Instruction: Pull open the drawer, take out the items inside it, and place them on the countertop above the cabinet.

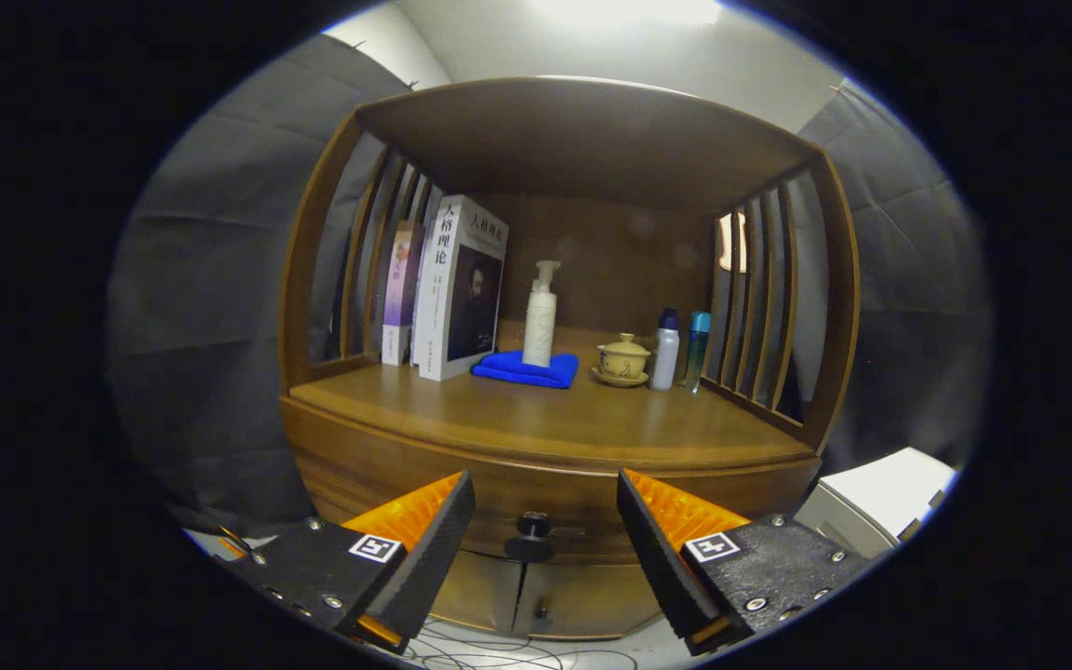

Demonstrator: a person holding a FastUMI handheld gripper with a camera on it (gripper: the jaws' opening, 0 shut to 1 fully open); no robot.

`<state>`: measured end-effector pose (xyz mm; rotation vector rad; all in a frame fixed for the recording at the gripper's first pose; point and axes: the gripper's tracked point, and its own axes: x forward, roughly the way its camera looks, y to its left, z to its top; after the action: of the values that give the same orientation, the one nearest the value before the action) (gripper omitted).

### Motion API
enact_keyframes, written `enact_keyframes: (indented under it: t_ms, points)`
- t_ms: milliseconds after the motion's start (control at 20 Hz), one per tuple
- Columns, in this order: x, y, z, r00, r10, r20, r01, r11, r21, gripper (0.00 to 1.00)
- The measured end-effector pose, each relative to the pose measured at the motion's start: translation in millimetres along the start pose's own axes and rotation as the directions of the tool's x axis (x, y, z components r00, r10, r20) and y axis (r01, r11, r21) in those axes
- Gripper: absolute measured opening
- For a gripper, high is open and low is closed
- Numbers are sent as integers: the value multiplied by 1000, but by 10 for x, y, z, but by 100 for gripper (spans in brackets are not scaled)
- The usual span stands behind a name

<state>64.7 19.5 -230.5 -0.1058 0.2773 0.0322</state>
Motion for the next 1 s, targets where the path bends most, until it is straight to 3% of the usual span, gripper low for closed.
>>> enact_keyframes:
  t_ms: [300, 650, 850, 1000]
  points:
    - [253, 52, -492, 994, -34, -102, 41, 997, 66, 94]
    - [397, 42, -703, 994, -56, -99, 67, 990, 120, 88]
    - [480, 98, -868, 991, -37, -130, 54, 991, 124, 77]
    - [504, 143, -887, 994, -18, -110, 33, 991, 132, 56]
